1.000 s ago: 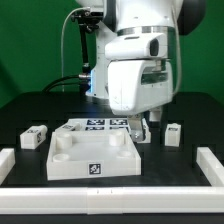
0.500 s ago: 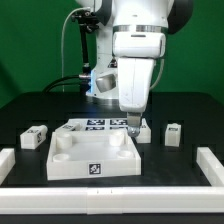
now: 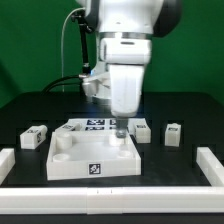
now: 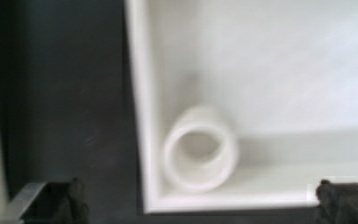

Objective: Assemble one leg

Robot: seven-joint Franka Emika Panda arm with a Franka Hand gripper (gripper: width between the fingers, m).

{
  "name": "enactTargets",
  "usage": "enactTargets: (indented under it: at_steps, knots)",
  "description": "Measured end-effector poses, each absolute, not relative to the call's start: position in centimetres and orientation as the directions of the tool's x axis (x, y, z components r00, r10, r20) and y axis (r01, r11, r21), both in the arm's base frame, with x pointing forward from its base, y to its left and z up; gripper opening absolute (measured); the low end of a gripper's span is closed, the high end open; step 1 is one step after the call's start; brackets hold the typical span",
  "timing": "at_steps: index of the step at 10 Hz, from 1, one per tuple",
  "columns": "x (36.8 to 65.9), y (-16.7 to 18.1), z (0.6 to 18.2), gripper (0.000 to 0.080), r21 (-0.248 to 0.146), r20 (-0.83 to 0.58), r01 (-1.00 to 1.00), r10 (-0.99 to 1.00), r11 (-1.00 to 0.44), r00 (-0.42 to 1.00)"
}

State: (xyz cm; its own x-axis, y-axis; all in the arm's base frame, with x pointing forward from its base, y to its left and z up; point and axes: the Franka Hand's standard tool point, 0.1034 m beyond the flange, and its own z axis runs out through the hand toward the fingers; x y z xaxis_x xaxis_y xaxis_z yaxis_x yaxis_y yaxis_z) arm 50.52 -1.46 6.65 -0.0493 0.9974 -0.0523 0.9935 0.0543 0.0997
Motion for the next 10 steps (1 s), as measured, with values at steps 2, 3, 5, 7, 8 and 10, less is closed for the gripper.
enactTargets:
  at_steps: [2, 3, 5, 7, 8, 10]
  knots:
    - [47.8, -3.1, 5.9, 0.065, 0.061, -0.063, 0.994, 0.994, 0.093, -0.09]
    - [47.8, -4.1, 5.9, 0.065, 0.057, -0.066, 0.993, 0.992, 0.106, -0.103]
    - [47.7, -4.1, 5.9, 0.065, 0.058, -0.066, 0.994, 0.994, 0.096, -0.092]
    - [47.7, -4.2, 5.9, 0.065, 0.057, -0.065, 0.994, 0.994, 0.095, -0.091]
    - [47.0, -4.6, 5.6, 0.065, 0.051, -0.063, 0.994, 0.994, 0.097, -0.093]
    - [43.1, -6.0, 4.3, 0.065, 0.022, -0.045, 0.997, 0.996, 0.08, -0.079]
